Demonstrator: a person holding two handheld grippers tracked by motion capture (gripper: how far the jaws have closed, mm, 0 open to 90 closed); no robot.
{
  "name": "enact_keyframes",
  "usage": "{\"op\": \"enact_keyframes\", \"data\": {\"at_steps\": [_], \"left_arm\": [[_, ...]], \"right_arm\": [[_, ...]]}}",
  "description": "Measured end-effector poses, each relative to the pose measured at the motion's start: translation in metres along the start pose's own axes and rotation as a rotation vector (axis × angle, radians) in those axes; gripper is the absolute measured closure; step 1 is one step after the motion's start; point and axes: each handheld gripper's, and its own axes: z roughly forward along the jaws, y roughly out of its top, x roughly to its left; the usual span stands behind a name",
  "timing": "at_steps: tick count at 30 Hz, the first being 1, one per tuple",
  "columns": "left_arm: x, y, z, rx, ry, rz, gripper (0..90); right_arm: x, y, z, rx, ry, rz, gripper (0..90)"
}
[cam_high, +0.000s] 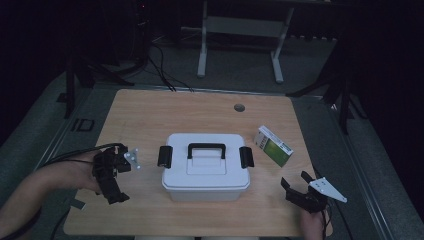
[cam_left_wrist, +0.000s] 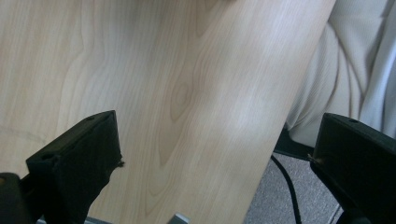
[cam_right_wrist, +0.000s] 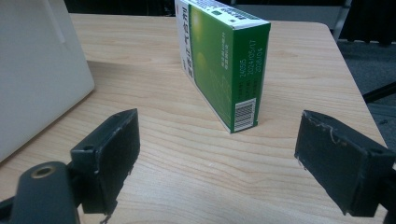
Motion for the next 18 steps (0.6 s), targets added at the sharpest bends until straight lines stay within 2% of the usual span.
{"op": "enact_keyframes", "data": {"at_steps": [5,6,7,15,18], "left_arm": [[0.001,0.019,-0.011,0.008,0.014,0.039,0.7],[0.001,0.019,-0.011,0.008,0.014,0.039,0.7],[0.002,0.027,-0.014,0.005,0.013,0.05,0.7],[0.005,0.049,-0.016,0.018,0.015,0.076,0.7],[0.005,0.054,-0.015,0.019,0.013,0.074,0.7]], "right_arm": [[0.0,0.0,0.0,0.003,0.0,-0.002,13.6],[0.0,0.0,0.0,0.003,0.0,-0.002,13.6],[0.0,0.0,0.0,0.004,0.001,-0.002,13.6],[0.0,0.0,0.0,0.004,0.006,-0.002,13.5],[0.0,0.0,0.0,0.004,0.008,-0.003,13.6]]}}
